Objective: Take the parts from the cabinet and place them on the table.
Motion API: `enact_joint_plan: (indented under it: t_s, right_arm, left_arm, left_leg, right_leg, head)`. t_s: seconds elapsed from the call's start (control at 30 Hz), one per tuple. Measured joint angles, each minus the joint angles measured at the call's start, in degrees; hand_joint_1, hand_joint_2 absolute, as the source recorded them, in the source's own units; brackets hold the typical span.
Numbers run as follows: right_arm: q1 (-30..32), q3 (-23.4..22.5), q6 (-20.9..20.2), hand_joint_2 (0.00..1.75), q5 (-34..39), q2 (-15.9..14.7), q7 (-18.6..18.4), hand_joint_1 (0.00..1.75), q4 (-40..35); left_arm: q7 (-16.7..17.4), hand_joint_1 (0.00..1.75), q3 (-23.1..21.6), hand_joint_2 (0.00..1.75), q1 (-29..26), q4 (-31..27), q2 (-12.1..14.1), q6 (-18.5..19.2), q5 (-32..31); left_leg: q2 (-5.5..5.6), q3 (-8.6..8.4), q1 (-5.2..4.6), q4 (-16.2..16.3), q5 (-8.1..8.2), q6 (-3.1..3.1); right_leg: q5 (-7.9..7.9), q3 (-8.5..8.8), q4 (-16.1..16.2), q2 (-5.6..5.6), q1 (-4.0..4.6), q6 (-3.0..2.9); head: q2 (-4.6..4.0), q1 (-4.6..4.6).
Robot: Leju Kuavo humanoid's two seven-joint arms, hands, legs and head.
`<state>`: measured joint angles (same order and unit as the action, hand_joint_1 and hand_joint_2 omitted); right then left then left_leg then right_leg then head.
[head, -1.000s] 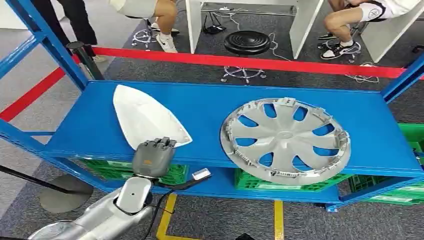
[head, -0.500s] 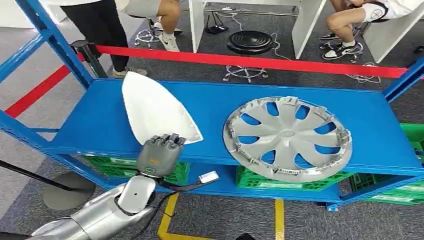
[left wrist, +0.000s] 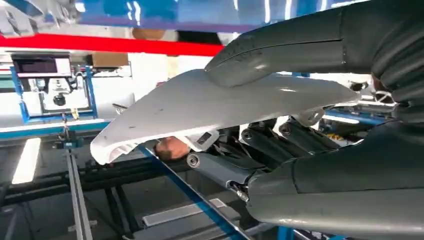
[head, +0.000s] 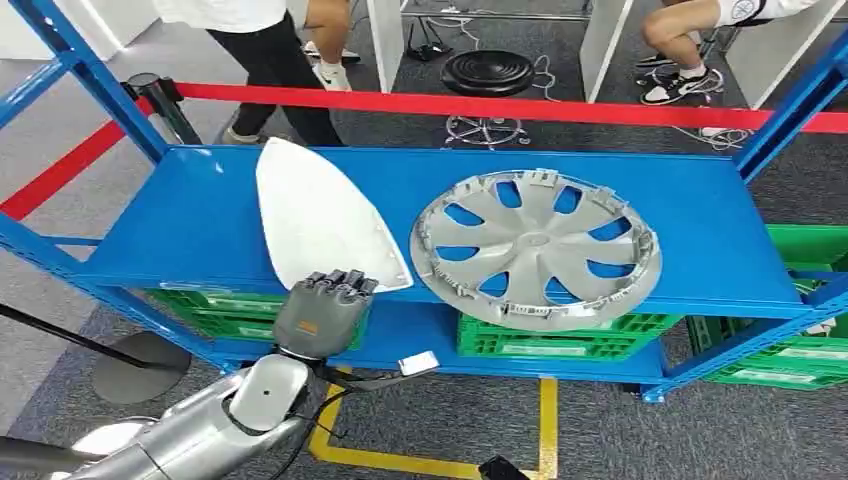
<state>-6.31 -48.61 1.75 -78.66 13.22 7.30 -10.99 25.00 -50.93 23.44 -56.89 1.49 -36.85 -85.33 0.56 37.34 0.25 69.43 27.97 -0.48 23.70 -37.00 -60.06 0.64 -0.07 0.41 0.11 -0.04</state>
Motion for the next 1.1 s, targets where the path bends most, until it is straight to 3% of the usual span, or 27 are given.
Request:
enact_joint_plan:
  t_s: [0.03,0.07,0.1,0.2,0.23,0.27,0.33,0.37,0.4,0.43,0.47,0.5,0.53,0.6,0.63,0.7,0.73,0.77,0.8,0.87,0.9,0.93,1.0,1.03,1.07,1.1]
  right_arm:
    - [-0.1,0.0,-0.4,0.00,0.0,-0.3,0.2,0.00,0.0]
    - [-0.3,0.0,-0.6,0.00,0.0,-0.4,0.4,0.00,0.0]
    - [-0.5,0.0,-0.7,0.00,0.2,-0.6,0.6,0.00,0.0]
    - [-0.6,0.0,-0.8,0.00,0.6,-0.9,0.9,0.00,0.0]
    - [-0.5,0.0,-0.8,0.00,0.9,-1.1,1.0,0.00,0.0]
    - [-0.4,0.0,-0.7,0.00,1.2,-1.2,1.0,0.00,0.0]
    - [-0.2,-0.2,-0.8,0.00,1.6,-1.4,1.0,0.00,0.0]
    - [-0.3,-0.2,-0.8,0.00,1.7,-1.6,1.0,0.00,0.0]
    - [-0.4,-0.2,-0.8,0.00,1.8,-1.7,1.0,0.00,0.0]
    - [-0.4,-0.2,-0.8,0.00,1.9,-1.8,1.0,0.00,0.0]
    - [-0.4,-0.3,-0.8,0.00,1.9,-2.0,1.0,0.00,0.0]
    - [-0.4,-0.3,-0.8,0.00,1.9,-2.1,1.0,0.00,0.0]
    - [-0.5,-0.3,-0.8,0.00,1.9,-2.3,1.0,0.00,0.0]
    - [-0.9,-0.3,-0.7,0.00,1.9,-2.3,1.1,0.00,0.0]
    - [-0.9,-0.3,-0.7,0.00,1.9,-2.3,1.1,0.00,0.0]
    - [-0.8,-0.4,-0.7,0.00,2.0,-2.3,1.1,0.00,0.0]
    - [-0.6,-0.4,-0.7,0.00,2.2,-2.3,1.1,0.00,0.0]
    - [-0.7,-0.5,-0.6,0.00,2.5,-2.3,1.1,0.00,0.0]
    - [-0.8,-0.6,-0.2,0.00,2.8,-2.4,1.1,0.00,0.0]
    - [-0.8,-0.8,0.4,0.00,3.6,-2.6,0.9,0.00,0.0]
    - [-0.6,-1.0,0.8,0.00,3.9,-2.8,0.7,0.00,0.0]
    - [-0.5,-1.3,1.0,0.00,4.3,-3.0,0.7,0.00,0.0]
    - [-0.5,-1.7,1.4,0.00,4.6,-3.4,0.6,0.00,0.0]
    - [-0.5,-1.9,1.5,0.00,4.7,-3.6,0.6,0.00,0.0]
    - [-0.5,-2.1,1.6,0.00,4.8,-3.7,0.6,0.00,0.0]
    - [-0.5,-2.2,1.8,0.00,4.9,-3.9,0.6,0.00,-0.1]
  left_arm:
    - [-0.1,1.62,0.1,1.75,0.1,0.0,-0.2,0.0,0.0]
    - [-0.2,1.62,0.2,1.75,0.2,-0.1,-0.3,-0.1,0.0]
    - [-0.3,1.62,0.4,1.75,0.2,-0.3,-0.5,-0.2,0.0]
    - [-0.6,1.62,1.0,1.75,-0.2,-0.3,-0.7,-0.4,0.0]
    - [-0.6,1.62,1.3,1.75,-0.4,-0.3,-0.7,-0.4,0.0]
    - [-0.6,1.62,1.5,1.75,-0.5,-0.3,-0.7,-0.4,0.0]
    - [-0.6,1.62,1.6,1.75,-0.7,-0.3,-0.7,-0.5,0.0]
    - [-0.6,1.62,1.7,1.75,-0.9,-0.3,-0.7,-0.5,0.0]
    - [-0.6,1.62,1.7,1.75,-1.1,-0.3,-0.7,-0.5,0.0]
    - [-0.6,1.62,1.7,1.75,-1.3,-0.3,-0.7,-0.5,0.0]
    - [-0.6,1.62,1.7,1.75,-1.5,-0.3,-0.6,-0.5,0.0]
    - [-0.6,1.62,1.7,1.75,-1.6,-0.3,-0.6,-0.5,0.0]
    - [-0.6,1.62,1.7,1.75,-1.6,-0.3,-0.6,-0.5,0.0]
    - [-0.6,1.62,2.0,1.75,-1.6,-0.4,-0.5,-0.5,0.0]
    - [-0.6,1.62,2.2,1.75,-1.7,-0.4,-0.5,-0.5,0.0]
    - [-0.6,1.62,2.3,1.75,-1.7,-0.4,-0.5,-0.5,0.0]
    - [-0.6,1.62,2.5,1.75,-1.9,-0.4,-0.4,-0.5,0.0]
    - [-0.6,1.62,2.6,1.75,-2.1,-0.4,-0.3,-0.5,0.0]
    - [-0.6,1.62,2.7,1.75,-2.2,-0.4,-0.3,-0.5,0.0]
    - [-0.5,1.62,2.8,1.75,-2.3,-0.5,-0.2,-0.3,0.0]
    - [-0.2,1.62,2.7,1.75,-2.5,-0.5,-0.2,-0.3,0.0]
    - [0.1,1.62,2.7,1.75,-2.8,-0.5,-0.1,-0.2,0.0]
    - [0.5,1.62,2.5,1.75,-3.0,-0.5,0.1,-0.1,0.0]
    - [0.8,1.62,2.4,1.75,-3.0,-0.6,0.2,-0.1,0.0]
    - [1.1,1.62,2.3,1.75,-2.9,-0.9,0.3,0.1,0.0]
    - [1.2,1.62,2.2,1.75,-2.7,-1.1,0.3,0.1,0.0]
  left_leg:
    - [0.00,-3.33,-0.27,-4.5,-1.02,0.58]
    - [-0.02,-6.73,-0.62,-9.0,-0.08,1.13]
    - [0.00,-8.23,-0.74,-12.1,0.55,1.15]
    - [0.07,-7.37,-1.34,-12.7,-0.54,1.17]
    - [-0.12,-7.17,-0.89,-13.3,-1.36,1.45]
    - [-0.28,-6.52,-0.97,-13.3,-1.98,1.76]
    - [-0.30,-5.20,-0.94,-13.3,-3.19,2.34]
    - [-0.35,-4.38,-0.95,-13.3,-3.81,2.38]
    - [-0.44,-3.47,-0.95,-13.2,-4.51,2.31]
    - [-0.49,-2.62,-0.92,-13.2,-5.17,2.24]
    - [-0.49,-1.76,-0.83,-13.2,-5.83,2.08]
    - [-0.49,-0.96,-0.73,-13.2,-6.47,1.87]
    - [-0.46,-0.22,-0.60,-13.1,-7.08,1.59]
    - [-0.31,0.78,-0.83,-12.6,-8.03,0.83]
    - [-0.36,0.71,-0.93,-12.6,-8.62,0.60]
    - [-0.36,0.77,-0.75,-12.7,-9.40,0.18]
    - [-0.35,0.97,-0.65,-12.7,-9.83,-0.14]
    - [-0.37,1.52,-0.60,-12.0,-7.60,-0.52]
    - [-0.37,2.19,-0.56,-9.5,-3.48,-0.84]
    - [-0.37,4.02,-0.40,-0.9,3.51,-1.20]
    - [-0.36,4.56,-0.36,3.0,4.67,-1.25]
    - [-0.37,4.40,-0.33,5.0,4.03,-1.25]
    - [-0.36,1.60,-0.24,3.2,-0.03,-1.08]
    - [-0.36,-1.58,-0.19,-0.9,-1.80,-0.90]
    - [-0.36,-5.05,-0.12,-5.5,-1.97,-0.77]
    - [-0.32,-8.76,-0.31,-10.9,0.13,-0.63]
  right_leg:
    - [-0.43,-0.39,0.0,0.01,0.06,0.10]
    - [-0.82,-0.68,0.0,0.01,0.10,0.24]
    - [-1.22,-0.94,0.0,0.00,0.29,0.58]
    - [-3.02,-1.34,0.7,-0.06,-0.33,1.68]
    - [-2.87,-1.76,0.6,-0.04,-0.42,1.99]
    - [-0.35,-2.33,-0.5,-0.12,-0.47,2.17]
    - [6.53,-4.27,-7.8,-0.15,-0.50,2.66]
    - [8.87,-5.35,-12.4,-0.15,-0.49,2.88]
    - [9.91,-5.90,-16.2,-0.15,-0.49,3.14]
    - [8.94,-5.28,-17.2,-0.17,-0.51,3.31]
    - [6.78,-3.56,-15.9,-0.19,-0.55,3.40]
    - [4.55,-0.97,-12.8,-0.19,-0.60,3.45]
    - [3.35,2.46,-8.3,-0.20,-0.66,3.57]
    - [6.70,9.33,1.7,-0.01,-0.51,3.62]
    - [6.85,8.84,1.7,0.22,-0.42,2.59]
    - [6.63,7.88,1.3,0.14,-0.18,1.94]
    - [5.94,7.33,1.5,-0.08,-0.51,1.09]
    - [5.31,7.00,1.5,-0.25,-0.50,0.43]
    - [4.54,6.56,1.5,-0.23,-0.50,0.08]
    - [2.95,4.70,1.4,-0.27,-0.43,-0.07]
    - [2.32,3.78,1.4,-0.33,-0.39,-0.08]
    - [1.73,2.96,1.3,-0.44,-0.35,-0.05]
    - [0.62,1.32,1.3,-0.48,-0.29,0.21]
    - [0.05,0.63,1.2,-0.46,-0.28,0.45]
    - [-0.41,0.28,1.2,-0.40,-0.29,0.71]
    - [-0.81,-0.11,1.1,-0.35,-0.01,1.07]
  head:
    - [-0.02,0.00]
    - [0.00,-0.02]
    - [0.00,0.11]
    - [-0.02,0.09]
    - [-0.02,0.00]
    - [-0.02,0.09]
    - [-0.02,0.44]
    - [-0.02,0.28]
    - [-0.02,0.46]
    - [-0.02,0.33]
    - [-0.02,0.46]
    - [-0.02,0.37]
    - [-0.02,0.42]
    - [0.00,0.59]
    - [0.00,0.37]
    - [-0.02,0.32]
    - [0.00,0.37]
    - [-0.02,0.28]
    - [-0.02,0.04]
    - [-0.02,-0.02]
    - [-0.02,0.00]
    - [-0.02,-0.02]
    - [-0.02,-0.02]
    - [-0.02,0.00]
    - [-0.02,-0.02]
    - [-0.02,-0.02]
